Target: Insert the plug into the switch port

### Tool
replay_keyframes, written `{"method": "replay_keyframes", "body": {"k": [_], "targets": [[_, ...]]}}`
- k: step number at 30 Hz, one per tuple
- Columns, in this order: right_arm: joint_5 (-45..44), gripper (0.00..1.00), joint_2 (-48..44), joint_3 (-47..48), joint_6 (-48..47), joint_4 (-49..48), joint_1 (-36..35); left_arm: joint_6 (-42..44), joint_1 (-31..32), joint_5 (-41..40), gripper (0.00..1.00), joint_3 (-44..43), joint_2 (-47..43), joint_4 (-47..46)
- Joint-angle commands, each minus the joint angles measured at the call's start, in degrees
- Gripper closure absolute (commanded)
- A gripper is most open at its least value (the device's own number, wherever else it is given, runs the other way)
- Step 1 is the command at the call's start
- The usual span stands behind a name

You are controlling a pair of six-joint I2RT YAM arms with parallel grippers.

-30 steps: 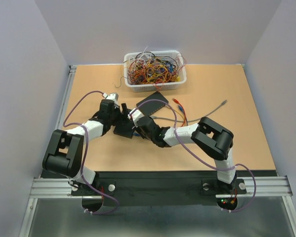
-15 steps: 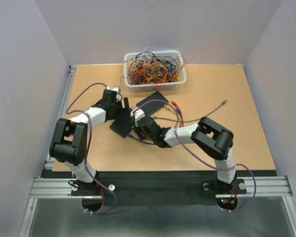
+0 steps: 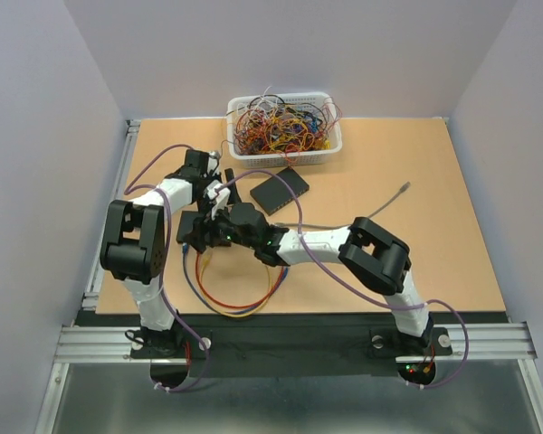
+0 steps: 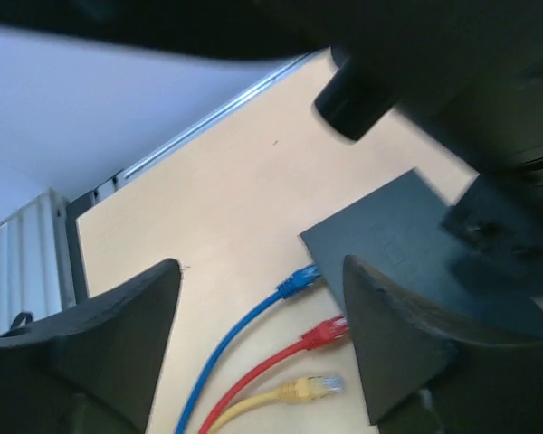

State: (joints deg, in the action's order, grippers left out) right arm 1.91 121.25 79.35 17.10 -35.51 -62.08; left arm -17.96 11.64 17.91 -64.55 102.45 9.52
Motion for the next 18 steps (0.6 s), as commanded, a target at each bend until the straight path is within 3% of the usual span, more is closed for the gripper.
{"method": "replay_keyframes", "body": {"k": [1,9,15,18], "targets": [[-5.42,0.20,-4.61,-2.43,-3.12,-4.57,0.56,0.29,-0.48,-0.94,0.12,-0.22,-2.96,3.67],[-12.80,0.17,-15.51,-17.55,-3.22,-3.69,0.56,0.73,-0.57,-6.75,0.12,-0.92,-9.02,4.81],[-14.91,0.18,-22.28,-23.54,-3.75,9.18,0.56,0.99,0.75,-9.29,0.12,2.32,-20.42,4.11],[-20.87,0.18,-23.08,-24.68,-1.99,16.68,0.56,0.91,1.89,-10.70,0.12,6.35,-24.75,4.10]]}}
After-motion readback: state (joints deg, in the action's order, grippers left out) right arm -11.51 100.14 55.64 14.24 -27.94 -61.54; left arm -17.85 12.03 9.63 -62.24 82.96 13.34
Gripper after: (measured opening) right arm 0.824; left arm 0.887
